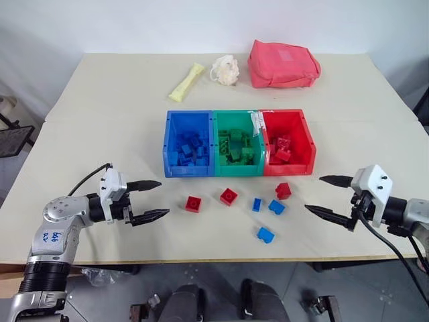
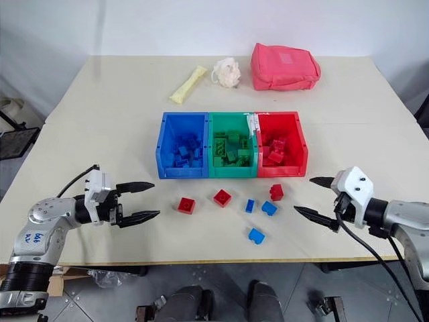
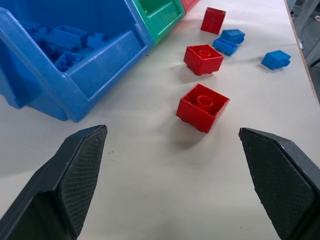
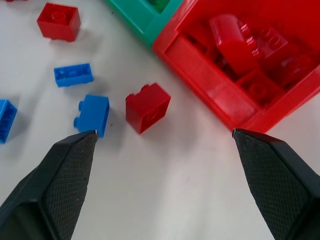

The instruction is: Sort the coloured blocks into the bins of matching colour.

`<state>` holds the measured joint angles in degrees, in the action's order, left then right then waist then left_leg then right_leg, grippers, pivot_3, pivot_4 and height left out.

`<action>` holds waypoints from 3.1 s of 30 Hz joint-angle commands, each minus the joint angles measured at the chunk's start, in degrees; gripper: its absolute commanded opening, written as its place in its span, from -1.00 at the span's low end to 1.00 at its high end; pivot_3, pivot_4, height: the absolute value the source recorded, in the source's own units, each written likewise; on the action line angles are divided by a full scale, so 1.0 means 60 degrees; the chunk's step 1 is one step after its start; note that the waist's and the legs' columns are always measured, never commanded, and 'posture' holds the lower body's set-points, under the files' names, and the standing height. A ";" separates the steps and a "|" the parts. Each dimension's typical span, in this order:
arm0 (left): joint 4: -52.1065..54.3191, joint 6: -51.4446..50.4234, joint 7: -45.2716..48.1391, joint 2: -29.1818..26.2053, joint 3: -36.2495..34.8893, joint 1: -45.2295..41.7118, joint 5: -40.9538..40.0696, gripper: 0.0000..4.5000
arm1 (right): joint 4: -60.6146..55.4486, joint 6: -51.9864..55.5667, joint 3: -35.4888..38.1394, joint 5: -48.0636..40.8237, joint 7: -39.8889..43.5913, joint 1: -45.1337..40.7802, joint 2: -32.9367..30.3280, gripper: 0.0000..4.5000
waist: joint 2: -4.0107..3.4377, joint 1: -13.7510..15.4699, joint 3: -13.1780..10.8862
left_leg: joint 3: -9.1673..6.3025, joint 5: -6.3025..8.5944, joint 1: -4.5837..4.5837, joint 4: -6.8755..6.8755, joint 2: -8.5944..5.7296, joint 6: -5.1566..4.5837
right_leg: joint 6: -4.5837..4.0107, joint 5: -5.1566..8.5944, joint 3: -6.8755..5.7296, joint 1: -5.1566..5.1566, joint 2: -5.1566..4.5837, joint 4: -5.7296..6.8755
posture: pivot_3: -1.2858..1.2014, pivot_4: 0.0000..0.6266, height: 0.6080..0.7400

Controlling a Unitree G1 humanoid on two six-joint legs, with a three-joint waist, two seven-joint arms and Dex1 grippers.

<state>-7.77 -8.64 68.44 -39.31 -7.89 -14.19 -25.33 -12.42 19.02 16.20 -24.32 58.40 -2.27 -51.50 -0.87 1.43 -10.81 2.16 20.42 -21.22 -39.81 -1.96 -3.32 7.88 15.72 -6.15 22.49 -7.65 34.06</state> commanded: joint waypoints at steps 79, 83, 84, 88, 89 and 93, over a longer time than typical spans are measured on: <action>0.3016 -0.0204 -0.0276 0.0420 -0.0394 0.2030 -0.1191 1.00 | 0.1358 0.2025 -0.2732 0.0697 -0.1057 -0.3108 0.1949 0.15 | -0.0005 -0.0038 0.0001 | -0.0009 0.0014 -0.0009 -0.0020 0.0021 0.0016 | -0.0020 0.0009 0.0005 0.0001 0.0008 0.0001 | 0.03 -0.52 1.00; 0.2892 -0.0150 -0.0307 0.0486 -0.0302 0.1863 -0.1126 1.00 | 0.0624 0.2243 -0.2390 0.0453 -0.1116 -0.2974 0.1756 -0.46 | -0.0007 -0.0037 0.0000 | -0.0009 0.0014 -0.0009 -0.0019 0.0022 0.0016 | -0.0019 0.0009 0.0004 0.0004 0.0010 0.0001 | 0.03 -0.52 1.00; 0.2851 -0.0140 -0.0308 0.0505 -0.0272 0.1807 -0.1114 1.00 | 0.0444 0.2299 -0.2285 0.0385 -0.1123 -0.2980 0.1706 -0.60 | -0.0007 -0.0031 0.0000 | -0.0009 0.0014 -0.0009 -0.0019 0.0021 0.0016 | -0.0019 0.0009 0.0005 0.0004 0.0009 0.0002 | 0.03 -0.52 1.00; 0.2588 -0.0064 -0.0247 0.0539 -0.0195 0.1561 -0.1072 1.00 | 0.0155 0.2444 -0.1993 0.0175 -0.1186 -0.3340 0.1639 -0.59 | -0.0007 -0.0038 0.0000 | -0.0009 0.0014 -0.0009 -0.0020 0.0021 0.0016 | -0.0019 0.0009 0.0002 0.0003 0.0011 0.0002 | 0.03 -0.52 1.00; 0.2485 -0.0024 -0.0204 0.0555 -0.0155 0.1456 -0.1058 1.00 | 0.0263 0.2378 -0.1879 0.0160 -0.1280 -0.3718 0.1667 -0.59 | -0.0007 -0.0045 0.0000 | -0.0007 0.0015 -0.0009 -0.0019 0.0021 0.0016 | -0.0019 0.0009 0.0003 0.0004 0.0011 0.0002 | 0.03 -0.52 1.00; 0.2054 0.0179 -0.0050 0.0654 0.0023 0.1027 -0.0956 1.00 | 0.1167 0.1687 -0.1664 0.0323 -0.1542 -0.5104 0.1932 -0.59 | -0.0014 -0.0079 -0.0004 | 0.0009 0.0014 -0.0009 -0.0020 0.0020 0.0015 | -0.0019 0.0009 -0.0009 0.0015 0.0016 0.0006 | 0.03 -0.52 1.00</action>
<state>5.28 -9.03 67.42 -35.79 -7.83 -7.32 -31.19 -6.24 31.70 4.26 -22.09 49.93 -31.19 -40.38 -0.95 0.96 -10.84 2.20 20.50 -21.27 -39.92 -1.84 -3.22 7.77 15.77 -6.23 22.58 -7.55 34.12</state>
